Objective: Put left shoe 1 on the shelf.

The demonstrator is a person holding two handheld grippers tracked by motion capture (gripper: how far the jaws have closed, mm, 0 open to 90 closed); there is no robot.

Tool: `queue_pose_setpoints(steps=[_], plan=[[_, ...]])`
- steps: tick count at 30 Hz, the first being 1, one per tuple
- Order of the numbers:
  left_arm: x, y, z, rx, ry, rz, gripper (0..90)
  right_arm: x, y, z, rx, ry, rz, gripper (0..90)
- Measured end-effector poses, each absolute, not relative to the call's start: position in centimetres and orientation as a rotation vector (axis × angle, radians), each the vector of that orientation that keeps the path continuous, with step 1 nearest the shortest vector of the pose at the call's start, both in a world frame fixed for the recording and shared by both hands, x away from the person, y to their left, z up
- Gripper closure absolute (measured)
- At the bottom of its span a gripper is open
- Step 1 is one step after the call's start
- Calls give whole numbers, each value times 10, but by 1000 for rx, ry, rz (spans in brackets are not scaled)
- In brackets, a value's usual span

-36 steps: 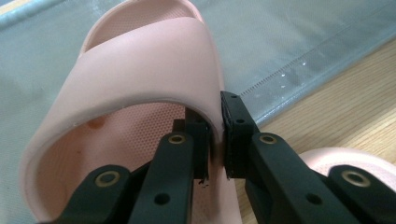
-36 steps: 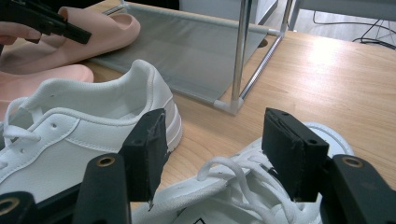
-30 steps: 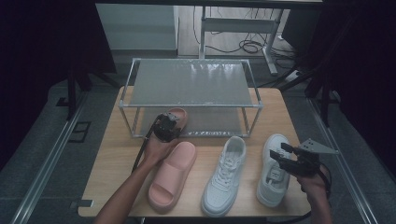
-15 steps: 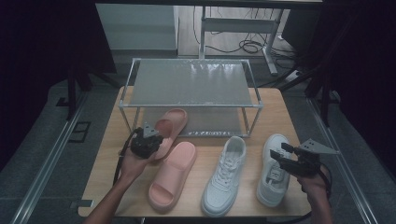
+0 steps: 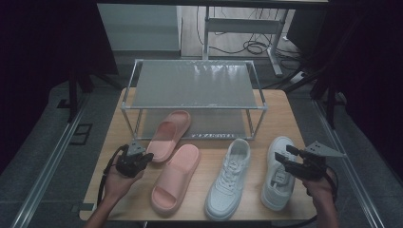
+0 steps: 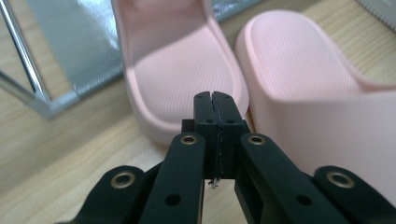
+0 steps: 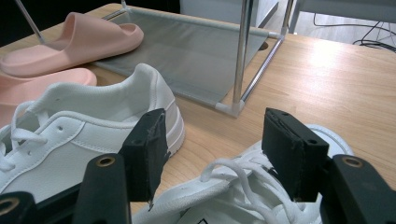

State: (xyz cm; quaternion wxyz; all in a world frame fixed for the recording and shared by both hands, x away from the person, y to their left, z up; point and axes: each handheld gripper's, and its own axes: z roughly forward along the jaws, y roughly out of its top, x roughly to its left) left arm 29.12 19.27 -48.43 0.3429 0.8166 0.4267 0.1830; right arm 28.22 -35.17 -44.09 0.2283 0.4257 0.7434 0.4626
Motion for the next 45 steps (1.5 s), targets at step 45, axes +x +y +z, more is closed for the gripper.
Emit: queue_pose_setpoints(steps=[45], plan=[[356,145,-503,2241,1046,459,900,284,-350,-444,1173,2060,1265,407]])
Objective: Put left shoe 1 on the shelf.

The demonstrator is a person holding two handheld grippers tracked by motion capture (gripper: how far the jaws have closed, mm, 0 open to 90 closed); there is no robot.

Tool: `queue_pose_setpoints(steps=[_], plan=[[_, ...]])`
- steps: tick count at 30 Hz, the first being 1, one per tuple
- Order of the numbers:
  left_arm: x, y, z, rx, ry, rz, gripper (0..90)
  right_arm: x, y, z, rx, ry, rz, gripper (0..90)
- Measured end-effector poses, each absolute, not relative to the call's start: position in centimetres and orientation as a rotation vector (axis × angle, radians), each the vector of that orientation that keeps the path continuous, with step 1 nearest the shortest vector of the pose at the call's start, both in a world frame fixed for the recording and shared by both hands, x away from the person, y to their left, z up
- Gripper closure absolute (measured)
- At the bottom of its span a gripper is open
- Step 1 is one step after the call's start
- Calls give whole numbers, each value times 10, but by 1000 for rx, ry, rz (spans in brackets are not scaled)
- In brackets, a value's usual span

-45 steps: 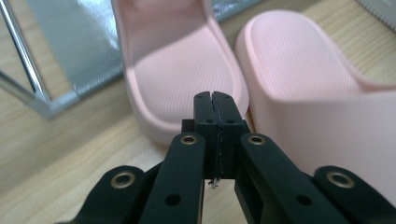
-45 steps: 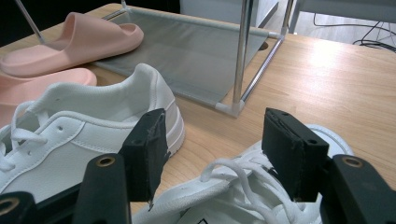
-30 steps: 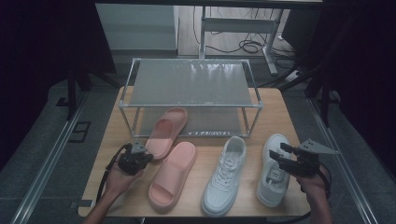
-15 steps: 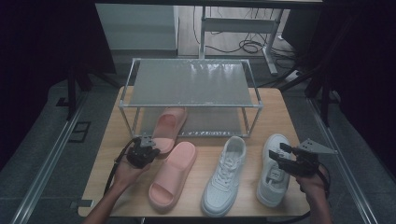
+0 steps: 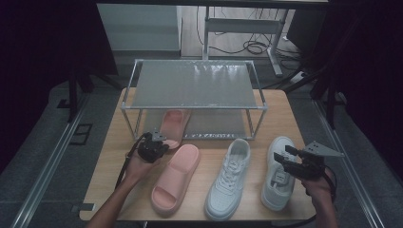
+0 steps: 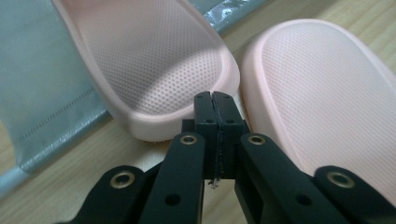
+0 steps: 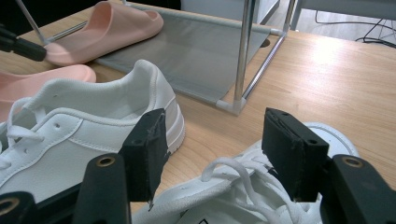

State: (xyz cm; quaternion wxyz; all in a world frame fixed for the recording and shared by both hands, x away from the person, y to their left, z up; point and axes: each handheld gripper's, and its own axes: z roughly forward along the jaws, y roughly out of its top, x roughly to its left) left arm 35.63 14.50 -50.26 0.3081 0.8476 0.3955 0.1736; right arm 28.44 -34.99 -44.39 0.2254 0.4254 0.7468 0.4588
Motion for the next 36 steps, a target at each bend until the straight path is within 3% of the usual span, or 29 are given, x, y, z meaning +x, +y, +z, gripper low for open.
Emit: queue_pose_setpoints(steps=[25,36], plan=[[401,119,-514,2181,1102,528,898,284,-351,-443,1172,2061,1263,407],[396,119,-512,2156,1100,525,883,284,-351,-443,1169,2061,1265,408]])
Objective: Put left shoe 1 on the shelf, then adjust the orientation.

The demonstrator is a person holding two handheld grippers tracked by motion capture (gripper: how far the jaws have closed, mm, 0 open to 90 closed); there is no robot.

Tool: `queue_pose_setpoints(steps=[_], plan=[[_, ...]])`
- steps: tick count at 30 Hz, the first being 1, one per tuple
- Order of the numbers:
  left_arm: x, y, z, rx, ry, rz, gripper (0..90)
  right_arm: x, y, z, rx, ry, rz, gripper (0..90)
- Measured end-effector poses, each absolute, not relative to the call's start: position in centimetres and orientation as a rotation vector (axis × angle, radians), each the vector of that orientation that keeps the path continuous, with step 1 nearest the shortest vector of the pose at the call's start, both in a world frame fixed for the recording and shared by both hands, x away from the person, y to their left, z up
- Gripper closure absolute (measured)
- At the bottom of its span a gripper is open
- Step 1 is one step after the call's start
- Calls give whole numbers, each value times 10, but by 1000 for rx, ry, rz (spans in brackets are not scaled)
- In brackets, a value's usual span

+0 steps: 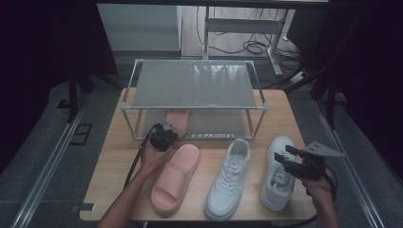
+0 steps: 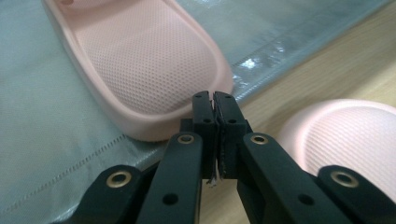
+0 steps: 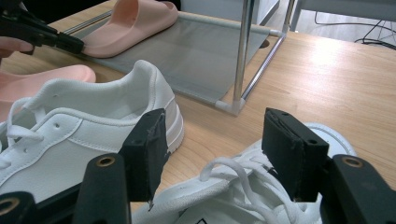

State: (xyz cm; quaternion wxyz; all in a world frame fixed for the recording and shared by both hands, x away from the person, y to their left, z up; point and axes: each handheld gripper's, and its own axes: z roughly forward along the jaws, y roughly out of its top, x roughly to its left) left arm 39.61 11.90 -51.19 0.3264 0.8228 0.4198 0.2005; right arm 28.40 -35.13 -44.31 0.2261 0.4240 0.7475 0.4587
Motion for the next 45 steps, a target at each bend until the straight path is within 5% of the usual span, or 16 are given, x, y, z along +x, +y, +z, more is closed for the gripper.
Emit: queue_pose_setpoints(steps=[25,45], plan=[[282,170,-486,1945,1078,323,900,283,-352,-445,1185,2050,1265,410],[239,138,-463,1988,923,267,900,281,-350,-442,1166,2045,1267,410]])
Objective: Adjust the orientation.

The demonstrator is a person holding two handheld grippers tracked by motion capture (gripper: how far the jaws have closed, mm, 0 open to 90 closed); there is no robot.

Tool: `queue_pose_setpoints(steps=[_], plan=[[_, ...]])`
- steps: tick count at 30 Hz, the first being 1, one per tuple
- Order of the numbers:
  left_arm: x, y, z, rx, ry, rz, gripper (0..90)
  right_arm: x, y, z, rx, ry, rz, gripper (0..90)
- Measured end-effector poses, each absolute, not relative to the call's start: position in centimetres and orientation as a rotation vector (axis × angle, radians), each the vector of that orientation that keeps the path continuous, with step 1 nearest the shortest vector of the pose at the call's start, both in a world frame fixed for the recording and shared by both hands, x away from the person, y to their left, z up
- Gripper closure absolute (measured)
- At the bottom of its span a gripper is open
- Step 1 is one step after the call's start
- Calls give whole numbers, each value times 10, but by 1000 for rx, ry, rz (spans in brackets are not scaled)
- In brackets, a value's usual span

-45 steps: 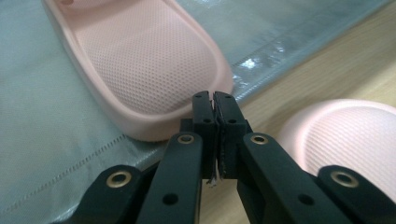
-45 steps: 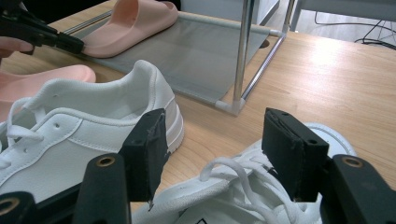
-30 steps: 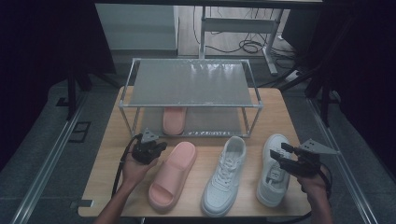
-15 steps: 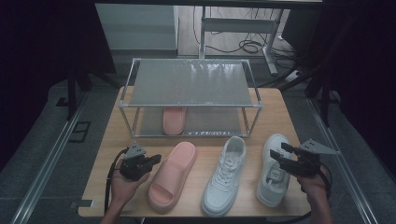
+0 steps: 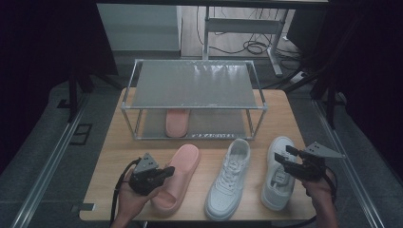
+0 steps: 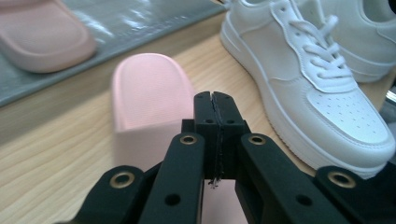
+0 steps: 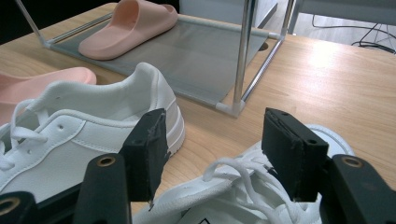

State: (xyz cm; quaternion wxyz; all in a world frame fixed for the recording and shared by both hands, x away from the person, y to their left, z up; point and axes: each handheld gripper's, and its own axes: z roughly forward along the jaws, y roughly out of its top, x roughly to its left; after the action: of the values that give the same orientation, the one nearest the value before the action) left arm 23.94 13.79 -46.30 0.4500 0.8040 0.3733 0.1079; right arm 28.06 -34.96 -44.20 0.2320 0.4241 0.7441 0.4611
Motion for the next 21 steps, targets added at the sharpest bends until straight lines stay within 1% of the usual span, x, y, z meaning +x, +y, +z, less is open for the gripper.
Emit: queue_pose_setpoints(steps=[9,18,21], plan=[[233,118,-469,2027,876,209,900,282,-351,-444,1172,2048,1264,410],[222,96,-480,2101,827,141,900,282,-347,-445,1162,2063,1264,409],[216,95,-482,2103,834,142,900,281,-349,-444,1160,2057,1267,408]])
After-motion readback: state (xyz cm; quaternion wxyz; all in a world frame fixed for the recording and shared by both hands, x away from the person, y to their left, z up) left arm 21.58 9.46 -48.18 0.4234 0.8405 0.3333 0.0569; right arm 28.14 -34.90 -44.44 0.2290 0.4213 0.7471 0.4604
